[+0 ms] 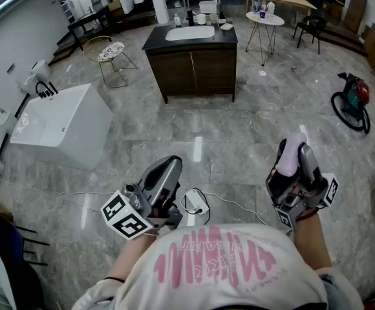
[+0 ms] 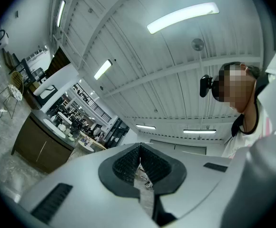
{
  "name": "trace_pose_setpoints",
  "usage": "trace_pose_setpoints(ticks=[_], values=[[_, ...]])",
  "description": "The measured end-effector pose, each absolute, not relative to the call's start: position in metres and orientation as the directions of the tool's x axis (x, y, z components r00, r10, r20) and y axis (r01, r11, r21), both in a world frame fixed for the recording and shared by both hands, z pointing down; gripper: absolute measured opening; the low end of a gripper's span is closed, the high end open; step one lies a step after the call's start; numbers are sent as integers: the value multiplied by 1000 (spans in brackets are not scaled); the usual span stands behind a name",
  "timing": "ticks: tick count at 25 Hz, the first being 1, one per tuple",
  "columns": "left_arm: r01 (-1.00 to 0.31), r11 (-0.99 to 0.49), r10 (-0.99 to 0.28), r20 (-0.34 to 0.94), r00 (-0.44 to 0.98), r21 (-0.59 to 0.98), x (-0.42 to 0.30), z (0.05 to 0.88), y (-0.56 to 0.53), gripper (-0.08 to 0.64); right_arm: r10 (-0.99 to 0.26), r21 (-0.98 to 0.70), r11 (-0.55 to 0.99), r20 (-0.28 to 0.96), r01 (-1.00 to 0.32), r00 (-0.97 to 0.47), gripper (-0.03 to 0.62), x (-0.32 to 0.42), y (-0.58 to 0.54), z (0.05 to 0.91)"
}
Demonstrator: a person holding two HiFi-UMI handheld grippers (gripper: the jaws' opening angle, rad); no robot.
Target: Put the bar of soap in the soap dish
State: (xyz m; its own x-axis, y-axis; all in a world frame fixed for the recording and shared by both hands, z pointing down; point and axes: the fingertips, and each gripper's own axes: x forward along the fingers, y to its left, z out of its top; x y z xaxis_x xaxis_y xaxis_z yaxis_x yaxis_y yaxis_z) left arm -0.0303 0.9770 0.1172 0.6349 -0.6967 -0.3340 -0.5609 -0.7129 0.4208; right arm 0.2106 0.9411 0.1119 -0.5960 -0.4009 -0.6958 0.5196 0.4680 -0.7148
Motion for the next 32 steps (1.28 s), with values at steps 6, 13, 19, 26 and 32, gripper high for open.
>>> trace_pose_setpoints(ticks=[6, 13, 19, 26, 32], values=[[-558, -715, -694, -337, 636, 420, -30, 118, 979, 9, -394, -726, 457, -683, 514, -615, 218, 207, 944, 113], [-546, -727, -682, -344, 646, 416, -31, 116, 983, 8, -419, -742, 457, -665, 490, -618, 218, 206, 951, 114], [-548, -723, -689, -373, 622, 421, -48, 108, 983, 9, -442, -719, 501, -691, 481, -572, 218, 208, 959, 107], [-543, -729, -681, -372, 630, 417, -68, 115, 991, 8, -468, -704, 546, -706, 454, -532, 218, 205, 977, 112], [-578, -719, -694, -353, 628, 385, -72, 122, 977, 9, -528, -744, 532, -665, 404, -528, 218, 205, 976, 122]])
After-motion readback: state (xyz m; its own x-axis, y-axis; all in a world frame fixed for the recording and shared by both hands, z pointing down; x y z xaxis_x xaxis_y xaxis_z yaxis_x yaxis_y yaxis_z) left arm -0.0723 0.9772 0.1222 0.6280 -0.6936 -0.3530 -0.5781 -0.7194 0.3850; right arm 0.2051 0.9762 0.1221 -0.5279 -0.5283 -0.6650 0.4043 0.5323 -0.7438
